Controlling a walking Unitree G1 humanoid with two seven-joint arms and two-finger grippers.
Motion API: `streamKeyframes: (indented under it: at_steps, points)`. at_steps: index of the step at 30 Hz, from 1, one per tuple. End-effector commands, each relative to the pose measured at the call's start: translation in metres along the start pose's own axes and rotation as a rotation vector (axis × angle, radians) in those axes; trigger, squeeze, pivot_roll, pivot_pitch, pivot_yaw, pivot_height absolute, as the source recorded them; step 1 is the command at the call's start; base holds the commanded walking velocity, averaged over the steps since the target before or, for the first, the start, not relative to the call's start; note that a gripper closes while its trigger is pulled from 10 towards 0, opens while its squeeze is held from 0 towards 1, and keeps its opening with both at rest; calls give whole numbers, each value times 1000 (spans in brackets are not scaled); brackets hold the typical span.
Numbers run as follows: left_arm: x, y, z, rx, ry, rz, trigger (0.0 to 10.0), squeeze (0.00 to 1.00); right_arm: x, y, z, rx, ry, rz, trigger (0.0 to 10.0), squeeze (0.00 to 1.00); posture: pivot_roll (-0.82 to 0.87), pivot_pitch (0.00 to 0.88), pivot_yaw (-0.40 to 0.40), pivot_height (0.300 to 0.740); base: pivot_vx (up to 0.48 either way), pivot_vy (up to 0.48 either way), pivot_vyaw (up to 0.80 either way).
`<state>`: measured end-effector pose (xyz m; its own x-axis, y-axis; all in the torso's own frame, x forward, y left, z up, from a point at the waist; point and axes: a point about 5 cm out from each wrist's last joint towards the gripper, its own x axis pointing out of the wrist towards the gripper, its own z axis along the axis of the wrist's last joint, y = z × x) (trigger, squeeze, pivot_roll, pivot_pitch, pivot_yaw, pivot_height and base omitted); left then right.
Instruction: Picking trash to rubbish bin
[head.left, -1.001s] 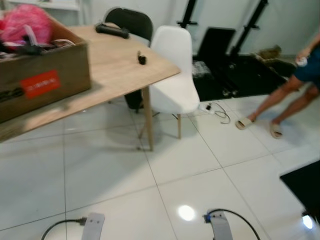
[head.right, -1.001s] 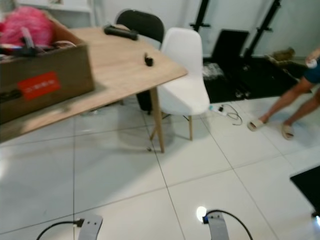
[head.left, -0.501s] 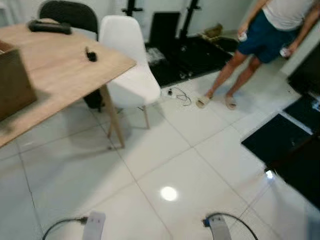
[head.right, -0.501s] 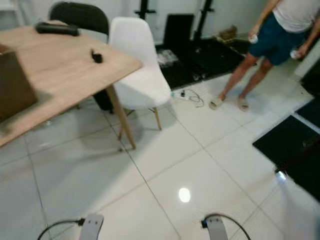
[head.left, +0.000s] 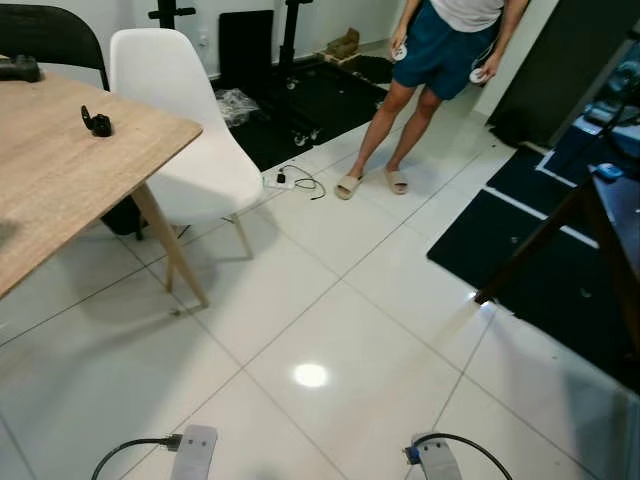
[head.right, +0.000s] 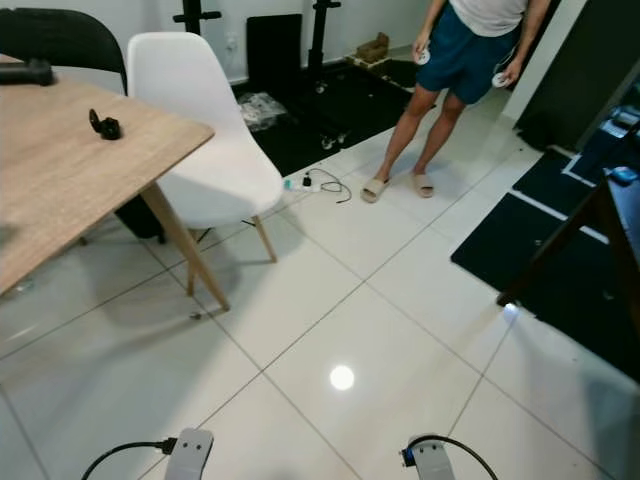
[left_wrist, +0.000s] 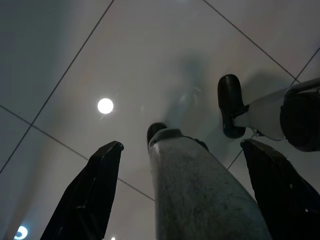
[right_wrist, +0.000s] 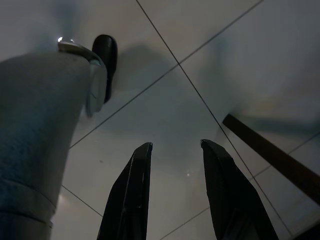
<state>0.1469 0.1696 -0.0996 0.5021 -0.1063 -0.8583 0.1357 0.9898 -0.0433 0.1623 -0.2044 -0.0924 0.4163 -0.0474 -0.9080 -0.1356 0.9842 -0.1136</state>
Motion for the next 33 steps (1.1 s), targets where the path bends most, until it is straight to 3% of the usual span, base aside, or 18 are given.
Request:
streamKeyframes:
  at_steps: [1,10,18,23,26,28,30,31,33]
  points:
    - [-3,-4,-21,7,82,-13,10000,0,-1,-3,-6,-2,19,-8,10000,0,139,88,-131,740,0,0,0]
    - [-3,-6,-22,-1,86,-6,10000,0,0,-2,-4,-64,19,-7,10000,0,139,80,-172,740,0,0,0]
    - [-2,-13,-23,-102,72,19,10000,0,-1,-5,3,-190,12,7,10000,0,147,89,-258,740,0,0,0]
    - [-3,-14,-26,-131,73,29,10000,0,0,-5,4,-208,8,10,10000,0,160,93,-247,740,0,0,0]
    - [-3,-12,-27,-132,75,33,10000,0,0,-3,5,-203,6,13,10000,0,165,95,-220,740,0,0,0]
    - [-4,-7,-28,-107,79,30,10000,0,0,1,6,-147,-6,11,10000,0,170,98,-143,740,0,0,0]
    - [-4,-7,-28,-107,79,30,10000,0,0,1,6,-147,-6,11,10000,0,170,98,-143,740,0,0,0]
    - [-6,2,-28,-47,88,24,10000,0,1,9,5,-39,-16,17,10000,0,164,96,-66,740,0,0,0]
    - [-7,5,-28,-22,92,22,10000,0,1,11,4,2,-18,21,10000,0,164,96,-66,740,0,0,0]
